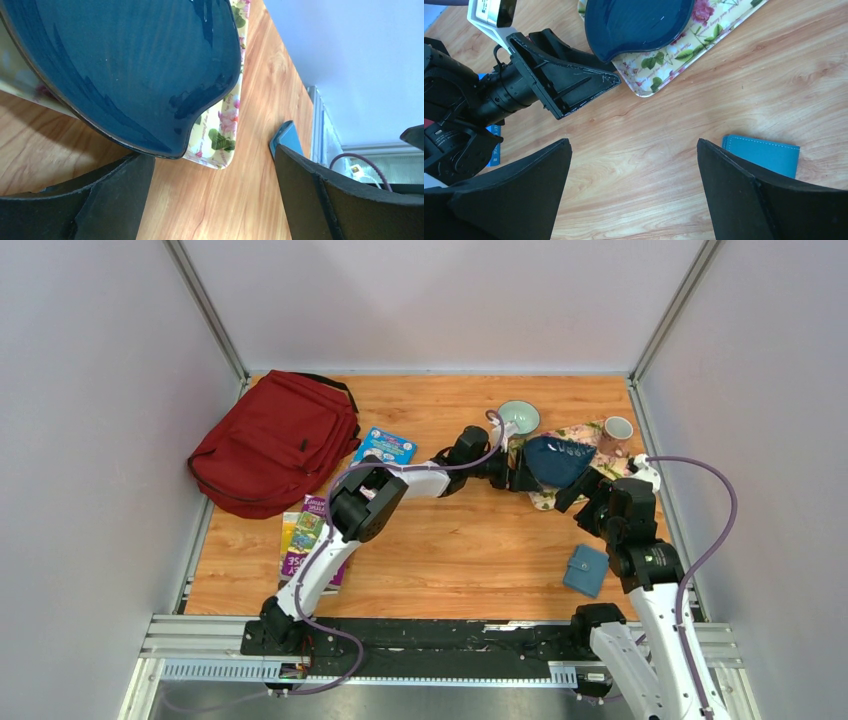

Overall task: Pack the student bag
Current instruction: Move the distractor to the corner of the board.

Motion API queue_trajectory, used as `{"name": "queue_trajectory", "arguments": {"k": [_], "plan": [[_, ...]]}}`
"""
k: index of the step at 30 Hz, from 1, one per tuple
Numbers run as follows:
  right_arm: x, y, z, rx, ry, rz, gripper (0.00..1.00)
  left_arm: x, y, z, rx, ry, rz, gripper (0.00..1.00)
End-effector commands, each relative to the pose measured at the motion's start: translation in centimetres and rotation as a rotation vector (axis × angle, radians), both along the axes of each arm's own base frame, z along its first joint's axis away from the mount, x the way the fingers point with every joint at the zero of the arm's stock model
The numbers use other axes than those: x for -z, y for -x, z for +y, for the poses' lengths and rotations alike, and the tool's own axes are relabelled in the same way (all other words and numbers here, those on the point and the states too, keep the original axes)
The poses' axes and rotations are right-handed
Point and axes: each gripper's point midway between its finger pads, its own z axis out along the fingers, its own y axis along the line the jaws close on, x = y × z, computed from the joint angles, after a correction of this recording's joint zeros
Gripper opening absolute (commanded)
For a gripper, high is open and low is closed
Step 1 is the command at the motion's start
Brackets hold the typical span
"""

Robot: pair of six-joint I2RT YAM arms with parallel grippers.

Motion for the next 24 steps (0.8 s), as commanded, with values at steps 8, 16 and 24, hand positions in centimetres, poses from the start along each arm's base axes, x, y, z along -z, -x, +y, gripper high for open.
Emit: {"name": "queue_trajectory", "arguments": {"k": [8,16,24], "plan": [[-0.7,-1.0,0.1,0.008,-0.015,-0.014,1.0,-4.6,2.5,1.3,0.062,0.125,-0.051,0.97],[1.7,-1.7,3.3,-0.15,-0.105,0.019,0.99,-5.3,7.7,8.9,0.003,0.052,-0.14,0.97],[4.2,-4.5,8.1,-0.287,-0.297,0.004,0.95,-4.9,9.5,16.5,-0.168,-0.109,-0.232,0.97]]}}
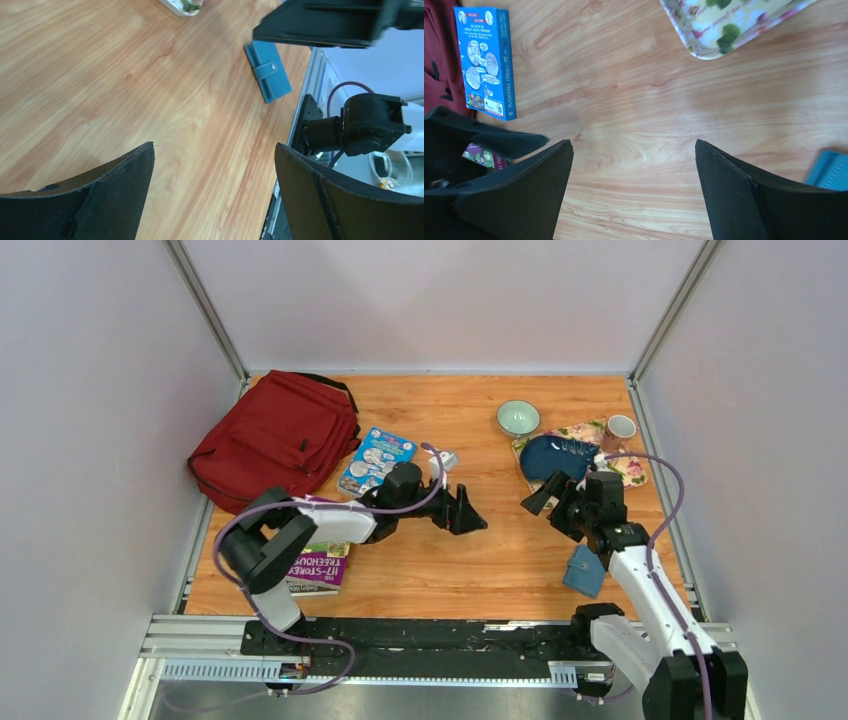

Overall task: Pack the student bag
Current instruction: Move the distractor to the corner of the board.

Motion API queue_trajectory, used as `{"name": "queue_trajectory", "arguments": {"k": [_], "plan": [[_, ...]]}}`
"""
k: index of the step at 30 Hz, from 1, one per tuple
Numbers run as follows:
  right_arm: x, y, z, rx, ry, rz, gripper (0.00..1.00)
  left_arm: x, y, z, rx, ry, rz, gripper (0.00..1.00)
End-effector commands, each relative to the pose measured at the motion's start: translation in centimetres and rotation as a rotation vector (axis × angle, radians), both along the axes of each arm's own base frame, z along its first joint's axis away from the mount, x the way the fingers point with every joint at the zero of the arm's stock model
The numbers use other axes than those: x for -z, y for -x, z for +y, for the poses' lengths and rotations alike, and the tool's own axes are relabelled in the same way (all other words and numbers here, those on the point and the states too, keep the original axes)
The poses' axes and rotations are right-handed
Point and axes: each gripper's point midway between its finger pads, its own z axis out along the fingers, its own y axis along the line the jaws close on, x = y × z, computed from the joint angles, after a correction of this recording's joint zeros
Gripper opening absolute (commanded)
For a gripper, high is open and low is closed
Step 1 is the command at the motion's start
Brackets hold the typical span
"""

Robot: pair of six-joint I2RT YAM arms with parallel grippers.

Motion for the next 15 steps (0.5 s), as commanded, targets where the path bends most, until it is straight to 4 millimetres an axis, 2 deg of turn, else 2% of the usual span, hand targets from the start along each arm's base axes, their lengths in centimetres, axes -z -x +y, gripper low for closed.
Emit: {"name": "queue_trajectory", "arguments": {"k": [1,2,3,4,5,6,7,9,10,13,15], "plan": [[-1.2,-2.9,3.4,-0.089,-0.119,-0.123,0.95,-0.4,-0.7,3.6,-0.113,-0.06,-0.119,0.97],[-1.0,-3.4,3.6,-0.089,-0.106,-0.132,0.95,-1.2,-0.5,4.3,-0.124,-0.052,-0.133,0.97],[-1.6,-4.4,3.9,-0.097,-0.091,-0.172,0.95,-0.4,0.1,5.1,-0.13,-0.073,-0.124,0.97],[-0.5,-4.7,4.9,-0.123,-0.072,-0.143,0.95,-0.3,0.3,5.7,-0.138,-0.086,-0.134,0.97],[-0.3,-5.4,5.0,-0.121,-0.047,-0.152,0.95,-0.8,0.5,6.3,-0.146,-0.09,-0.146,0.97],[-0.9,-6.3,5.4,-0.136,-0.024,-0.171,0.95,-0.2,1.0,7.0,-0.15,-0.11,-0.144,0.97],[0.6,-6.6,6.1,-0.154,0.005,-0.132,0.95,-0.1,1.1,7.5,-0.157,-0.123,-0.158,0.97],[0.5,-8.3,6.4,-0.147,0.049,-0.151,0.96,-0.1,1.8,8.7,-0.167,-0.141,-0.169,0.97],[2.0,-8.7,6.7,-0.166,0.082,-0.118,0.96,0.0,1.7,9.3,-0.186,-0.156,-0.185,0.97],[2.9,-11.3,7.4,-0.192,0.155,-0.132,0.96,0.2,2.0,11.0,-0.225,-0.195,-0.207,0.97],[3.5,-12.3,7.9,-0.212,0.187,-0.125,0.96,0.2,2.3,11.9,-0.241,-0.203,-0.225,0.97]]}}
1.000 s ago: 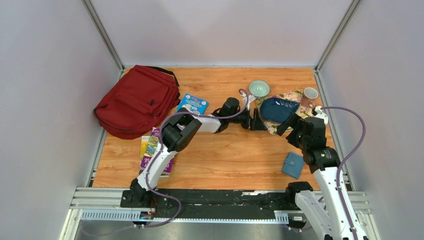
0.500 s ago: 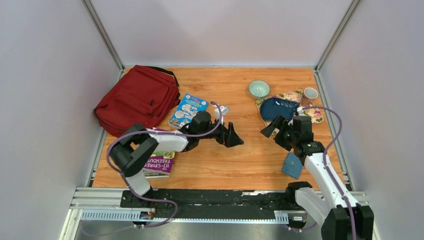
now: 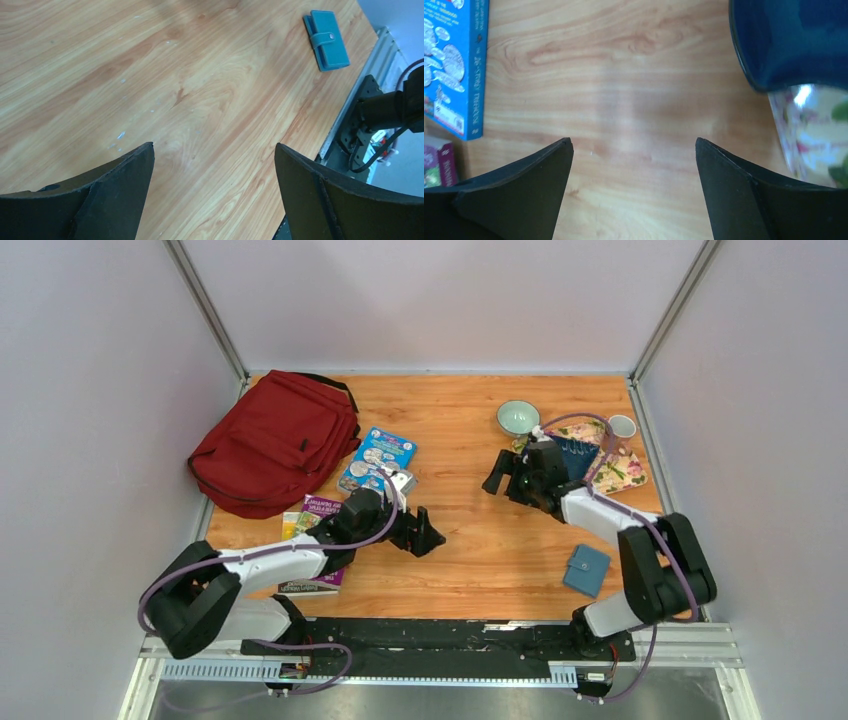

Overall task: Pack the student bag
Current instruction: Move the distractor to the corner of the board.

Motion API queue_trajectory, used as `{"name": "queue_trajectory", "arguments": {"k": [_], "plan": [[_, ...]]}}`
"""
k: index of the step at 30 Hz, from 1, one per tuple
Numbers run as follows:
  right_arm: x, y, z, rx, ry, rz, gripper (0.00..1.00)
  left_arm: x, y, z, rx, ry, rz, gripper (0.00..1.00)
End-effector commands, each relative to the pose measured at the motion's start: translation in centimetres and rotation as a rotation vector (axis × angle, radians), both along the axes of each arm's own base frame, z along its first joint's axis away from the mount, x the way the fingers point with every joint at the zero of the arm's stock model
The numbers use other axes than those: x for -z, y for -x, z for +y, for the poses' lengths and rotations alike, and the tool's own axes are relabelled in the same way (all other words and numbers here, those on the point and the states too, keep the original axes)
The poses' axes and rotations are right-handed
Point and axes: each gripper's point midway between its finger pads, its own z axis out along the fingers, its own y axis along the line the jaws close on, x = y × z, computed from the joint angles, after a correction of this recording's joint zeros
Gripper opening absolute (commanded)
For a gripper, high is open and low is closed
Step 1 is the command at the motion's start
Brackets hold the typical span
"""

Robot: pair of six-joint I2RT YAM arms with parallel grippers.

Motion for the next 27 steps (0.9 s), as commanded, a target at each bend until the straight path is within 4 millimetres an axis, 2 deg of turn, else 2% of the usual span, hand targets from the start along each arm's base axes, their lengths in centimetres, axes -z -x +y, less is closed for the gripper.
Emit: {"name": "queue_trajectory", "arguments": {"k": [1,3,4,7,8,15,18,23,27], "plan": [[-1.6,-5.7,1.4,-0.031,0.094,-0.143,0.96,0.0,-0.4,2.3,-0.061,-0.063,-0.075,0.97],[-1.0,-6.8,0.9,0.002,0.16,-0.143,0.96,0.0,-0.2,2.8,-0.067,-0.072,-0.086,0.97],[0.0,-6.9,1.1,0.001,0.183,-0.124,0.96,0.1,-0.1,3.1,-0.076,-0.08,-0.086,0.97],[0.8,-7.7,0.8,0.024,0.273,-0.101,0.96,0.5,0.1,3.6,-0.088,-0.084,-0.086,0.98],[0.7,-8.2,0.0,0.055,0.328,-0.102,0.96,0.5,0.2,3.7,-0.086,-0.085,-0.084,0.98],[2.8,-7.5,-1.5,0.061,0.464,-0.074,0.97,0.8,0.5,4.2,-0.096,-0.088,-0.078,0.98],[3.5,-7.9,-1.6,0.046,0.489,-0.073,0.97,0.7,0.5,3.9,-0.089,-0.074,-0.07,0.98],[3.8,-8.9,-1.9,0.049,0.527,-0.086,0.97,0.7,0.7,3.5,-0.077,-0.06,-0.055,0.98],[4.0,-9.9,-3.1,0.124,0.569,-0.054,0.98,0.9,0.8,3.6,-0.079,-0.064,-0.053,0.98]]}}
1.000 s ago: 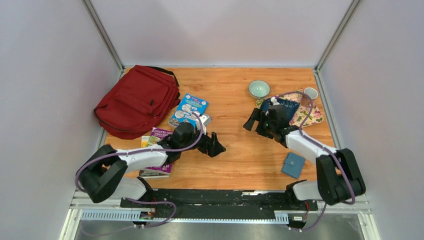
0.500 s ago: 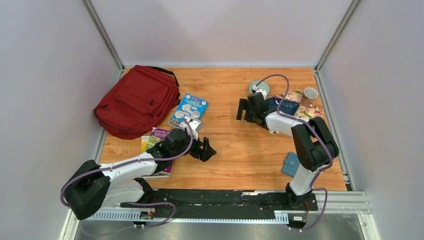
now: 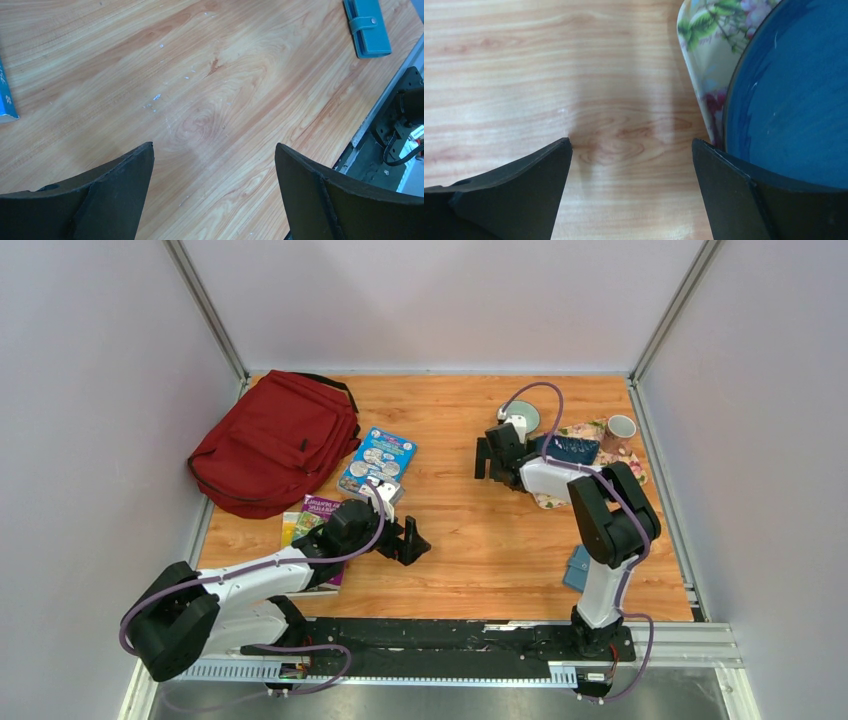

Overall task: Pack the student bag
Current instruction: Move the distractor to the corner of the board.

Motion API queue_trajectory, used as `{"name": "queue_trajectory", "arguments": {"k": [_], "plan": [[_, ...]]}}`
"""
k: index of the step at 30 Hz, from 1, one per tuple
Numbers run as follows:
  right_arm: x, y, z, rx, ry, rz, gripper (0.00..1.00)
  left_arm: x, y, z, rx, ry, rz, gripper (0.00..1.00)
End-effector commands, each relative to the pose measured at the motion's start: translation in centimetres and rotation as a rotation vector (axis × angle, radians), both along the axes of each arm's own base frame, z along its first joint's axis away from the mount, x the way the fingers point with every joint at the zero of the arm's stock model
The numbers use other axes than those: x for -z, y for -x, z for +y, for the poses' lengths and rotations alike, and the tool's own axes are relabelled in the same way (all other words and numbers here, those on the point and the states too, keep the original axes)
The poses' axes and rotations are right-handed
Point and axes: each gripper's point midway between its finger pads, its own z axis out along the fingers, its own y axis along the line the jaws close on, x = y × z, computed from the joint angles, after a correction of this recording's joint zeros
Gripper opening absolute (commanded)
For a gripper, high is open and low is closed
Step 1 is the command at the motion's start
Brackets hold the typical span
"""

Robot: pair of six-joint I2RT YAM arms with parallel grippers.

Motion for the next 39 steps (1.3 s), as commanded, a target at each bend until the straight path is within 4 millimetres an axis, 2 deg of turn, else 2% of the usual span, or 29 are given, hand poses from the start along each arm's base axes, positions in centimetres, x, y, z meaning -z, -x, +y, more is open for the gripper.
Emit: {"name": "queue_trajectory", "arguments": {"k": [1,3,15,17,22,24,33,36,37,38,39], "plan": [[-0.4,-2.3,-1.8,0.095,0.066,-0.018,0.99,-0.8,-0.2,-0.3,0.004,0.03,-0.018,0.98],[0.2,-2.6,-2.1,0.11,0.076,0.0,0.99,-0.7,-0.2,-0.3,0.004,0.027,-0.02,0.98],[-0.1,-5.2,-3.8,0.194,0.047,0.008,0.99,-0.5,0.0,-0.3,0.005,0.028,-0.009,0.98],[0.5,-5.1,-3.9,0.197,0.046,0.037,1.0,-0.5,0.0,-0.3,0.007,0.03,-0.008,0.98],[0.4,-5.3,-4.5,0.234,0.03,0.043,1.0,-0.6,0.1,-0.3,0.007,0.037,-0.004,0.98],[0.4,-5.4,-5.3,0.261,0.011,0.051,1.0,-0.7,0.1,-0.3,0.007,0.043,-0.005,0.98],[0.4,-5.9,-5.8,0.261,-0.053,0.069,0.99,-0.4,0.6,-0.2,0.009,0.055,0.006,0.98],[-0.1,-6.1,-4.8,0.181,-0.084,0.033,1.0,-0.4,0.6,0.0,0.004,0.056,0.002,0.98],[-1.5,-6.0,-3.5,0.111,-0.139,0.007,1.0,-0.4,0.6,0.0,0.002,0.055,0.003,0.98],[-2.4,-5.9,-2.9,0.079,-0.162,-0.016,1.0,-0.3,0.6,0.1,0.002,0.053,0.002,0.98],[-2.1,-4.6,-2.7,0.052,-0.167,-0.007,1.0,-0.2,0.6,0.1,0.0,0.051,0.003,0.98]]}}
